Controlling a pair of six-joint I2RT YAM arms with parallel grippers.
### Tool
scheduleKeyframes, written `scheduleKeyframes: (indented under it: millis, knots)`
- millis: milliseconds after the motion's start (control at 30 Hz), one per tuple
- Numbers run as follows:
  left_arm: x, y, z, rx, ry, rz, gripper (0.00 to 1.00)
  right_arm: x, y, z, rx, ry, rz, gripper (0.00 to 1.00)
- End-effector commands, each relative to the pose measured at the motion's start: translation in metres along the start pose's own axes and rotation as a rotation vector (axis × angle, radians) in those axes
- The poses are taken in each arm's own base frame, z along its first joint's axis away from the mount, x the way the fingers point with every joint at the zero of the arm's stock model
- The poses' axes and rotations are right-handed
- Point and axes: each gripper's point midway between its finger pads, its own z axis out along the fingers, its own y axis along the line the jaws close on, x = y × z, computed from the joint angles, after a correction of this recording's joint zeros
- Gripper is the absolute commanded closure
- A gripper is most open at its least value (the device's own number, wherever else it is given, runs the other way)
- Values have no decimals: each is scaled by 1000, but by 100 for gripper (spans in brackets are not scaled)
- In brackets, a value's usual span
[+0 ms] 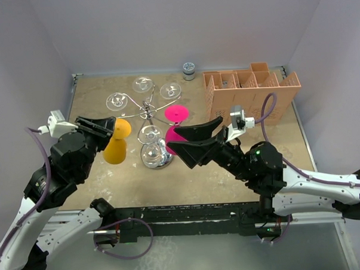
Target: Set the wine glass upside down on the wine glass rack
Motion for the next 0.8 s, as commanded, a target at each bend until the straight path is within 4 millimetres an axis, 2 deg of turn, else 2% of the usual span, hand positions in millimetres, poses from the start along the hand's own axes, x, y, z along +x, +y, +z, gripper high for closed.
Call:
scheduleKeyframes:
  millis: [0,133,333,533,767]
  knots:
    - [0,-2,1,-17,20,128,60,-17,4,4,3,-54,-10,34]
    - [-1,1,0,-48,31,185,59,-16,1,3,14,-53,-7,34]
    - [-2,-6,0,-40,52,271,57,-13,-3,2,32,-50,2,34]
    - [-19,-3,-5,-82,18,391,54,-13,-9,0,65,-40,3,33]
    - [-46,-7,-15,-90,-53,454,53,-11,-17,-7,111,-18,16,33]
